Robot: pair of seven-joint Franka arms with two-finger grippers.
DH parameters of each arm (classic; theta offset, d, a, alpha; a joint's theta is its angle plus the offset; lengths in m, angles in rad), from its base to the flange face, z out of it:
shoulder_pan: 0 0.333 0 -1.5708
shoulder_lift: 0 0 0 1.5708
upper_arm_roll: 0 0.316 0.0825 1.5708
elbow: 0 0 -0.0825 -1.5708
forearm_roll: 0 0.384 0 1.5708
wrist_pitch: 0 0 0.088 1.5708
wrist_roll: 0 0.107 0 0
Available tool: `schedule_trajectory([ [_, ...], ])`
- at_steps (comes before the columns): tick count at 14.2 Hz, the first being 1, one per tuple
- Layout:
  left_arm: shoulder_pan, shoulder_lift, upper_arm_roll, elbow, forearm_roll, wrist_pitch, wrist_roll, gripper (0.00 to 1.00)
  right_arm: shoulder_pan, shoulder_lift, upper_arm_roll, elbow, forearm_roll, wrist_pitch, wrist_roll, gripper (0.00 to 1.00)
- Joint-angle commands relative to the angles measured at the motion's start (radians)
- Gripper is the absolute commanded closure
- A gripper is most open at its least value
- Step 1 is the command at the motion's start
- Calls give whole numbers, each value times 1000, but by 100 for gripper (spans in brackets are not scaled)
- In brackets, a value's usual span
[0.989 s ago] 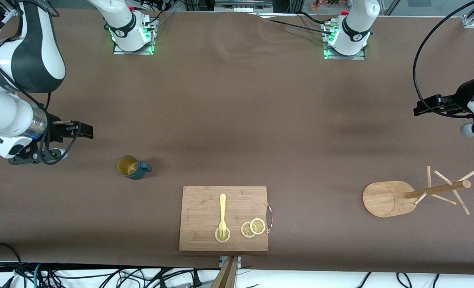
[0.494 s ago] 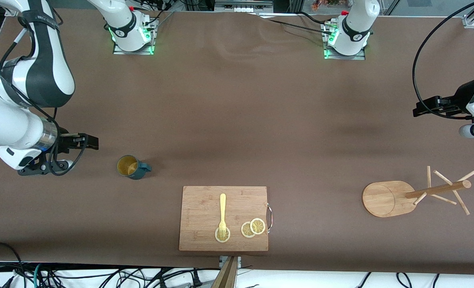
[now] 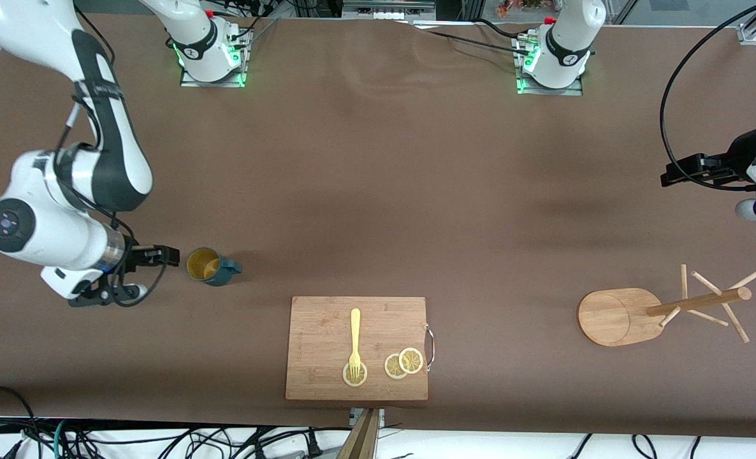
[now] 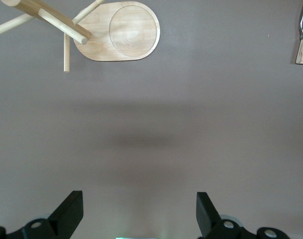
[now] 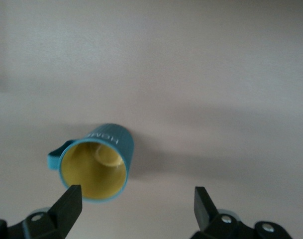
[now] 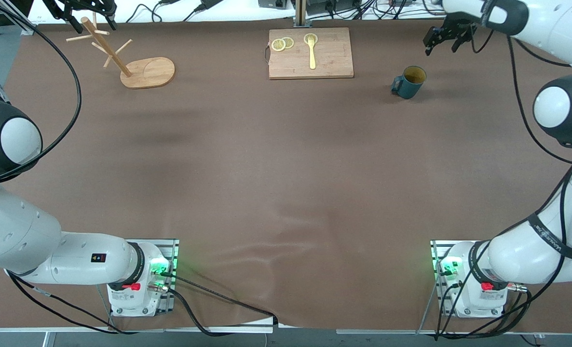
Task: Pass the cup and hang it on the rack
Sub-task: 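Move the right gripper down toward the teal mug, then close the right gripper on the teal mug's rim wall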
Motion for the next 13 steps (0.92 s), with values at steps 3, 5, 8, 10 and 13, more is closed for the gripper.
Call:
schedule_trajectory([
  [3, 14, 15, -3, 33, -9, -8, 17, 0, 14, 11, 4, -47, -4, 37, -1, 0],
  [5, 14, 15, -3, 33, -9, -8, 18, 0, 18, 11, 5, -83, -4, 69, -2, 0],
  [8, 14, 15, -2, 33, -9, -8, 18, 0, 18, 11, 5, -107, -4, 94, -4, 2],
  [10, 15, 15, -3, 33, -9, -8, 18, 0, 17, 12, 5, -110, -3, 97, -4, 7],
  [13, 15, 15, -3, 33, -9, -8, 18, 0, 18, 23, 5, -110, -3, 109, -4, 22],
])
